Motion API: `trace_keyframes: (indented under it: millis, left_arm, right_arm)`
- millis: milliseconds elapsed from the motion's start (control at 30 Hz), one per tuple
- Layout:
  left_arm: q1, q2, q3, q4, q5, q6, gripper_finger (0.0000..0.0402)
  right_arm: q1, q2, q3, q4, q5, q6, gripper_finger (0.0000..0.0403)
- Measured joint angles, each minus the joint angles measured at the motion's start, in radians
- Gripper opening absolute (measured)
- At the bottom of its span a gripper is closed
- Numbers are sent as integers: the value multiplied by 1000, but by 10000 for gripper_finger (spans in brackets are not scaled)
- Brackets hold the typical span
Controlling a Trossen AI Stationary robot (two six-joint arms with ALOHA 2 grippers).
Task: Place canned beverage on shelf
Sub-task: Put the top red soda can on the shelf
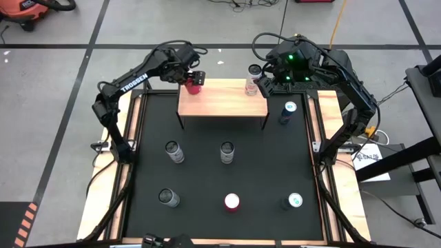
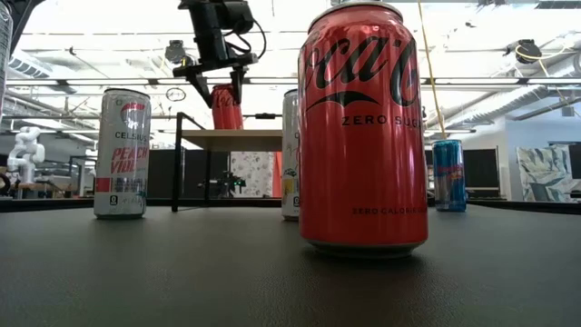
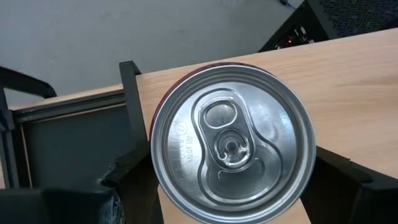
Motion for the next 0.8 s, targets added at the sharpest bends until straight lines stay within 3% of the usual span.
trace_keyframes:
  millis: [133, 800]
  left_arm:
    - [-1, 0, 0, -9, -7, -71, 310]
    - [-12, 0, 0, -4, 17, -99, 310]
  right_arm:
    - [0, 0, 0, 0, 0, -3, 303]
    - [0, 0, 0, 10, 0, 0, 303]
